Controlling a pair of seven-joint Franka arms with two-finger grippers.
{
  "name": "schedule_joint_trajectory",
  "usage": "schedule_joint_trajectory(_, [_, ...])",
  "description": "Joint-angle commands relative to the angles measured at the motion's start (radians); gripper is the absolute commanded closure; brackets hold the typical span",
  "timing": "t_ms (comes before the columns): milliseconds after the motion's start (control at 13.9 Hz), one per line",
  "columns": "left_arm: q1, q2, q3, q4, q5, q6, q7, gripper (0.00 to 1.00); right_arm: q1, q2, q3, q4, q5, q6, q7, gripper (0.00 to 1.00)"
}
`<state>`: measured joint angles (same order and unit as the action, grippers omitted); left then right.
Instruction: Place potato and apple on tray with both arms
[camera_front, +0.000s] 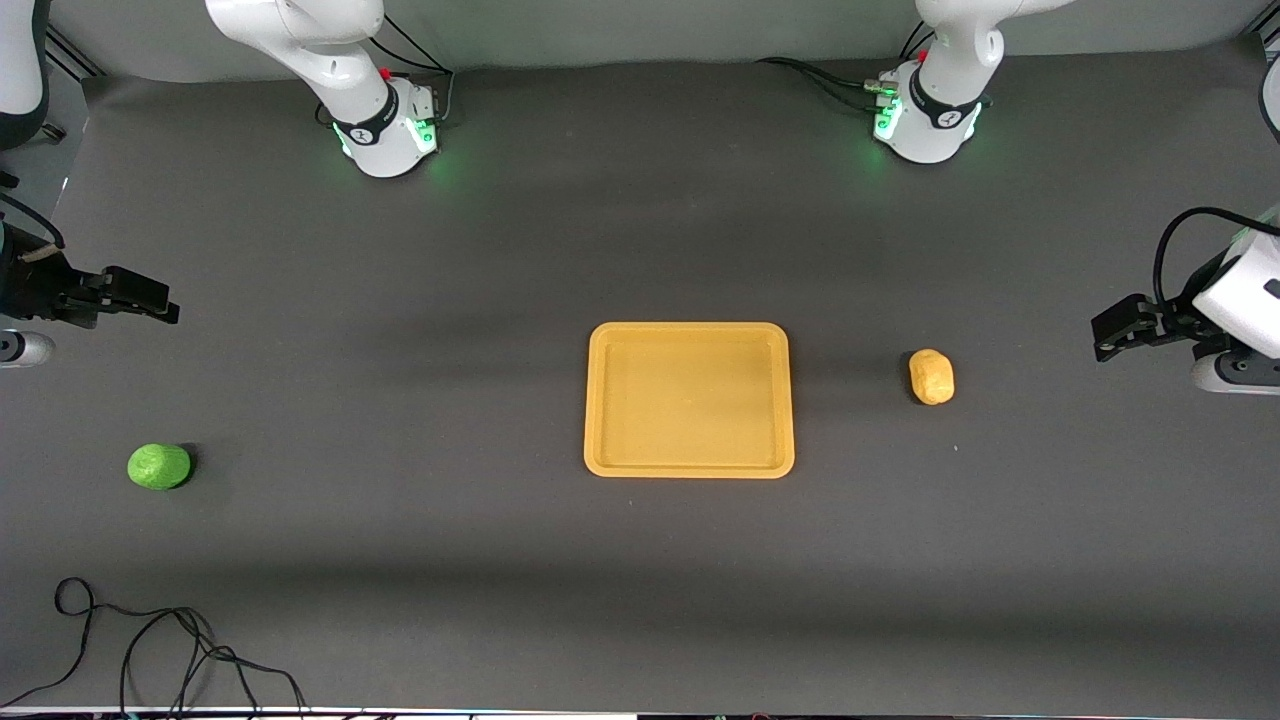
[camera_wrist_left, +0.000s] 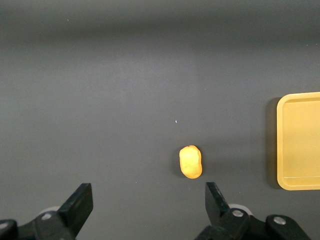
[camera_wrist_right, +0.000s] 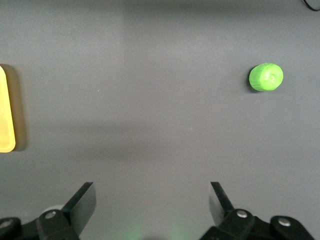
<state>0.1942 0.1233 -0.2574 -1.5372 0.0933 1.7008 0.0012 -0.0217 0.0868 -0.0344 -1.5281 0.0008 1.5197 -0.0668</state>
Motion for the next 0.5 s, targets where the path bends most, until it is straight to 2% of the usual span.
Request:
schedule_joint_trajectory(0, [-0.002, 0.001, 0.004, 0.008, 0.000, -0.018, -0.021, 0.00, -0.009, 0.008, 0.004, 0.020, 0.013, -0.006, 0.010, 0.00])
schedule_joint_trajectory(431, [-0.004, 0.006, 0.004, 0.008, -0.001, -0.020, -0.010, 0.00, -0.011, 0.014, 0.004, 0.022, 0.013, -0.009, 0.009, 0.00])
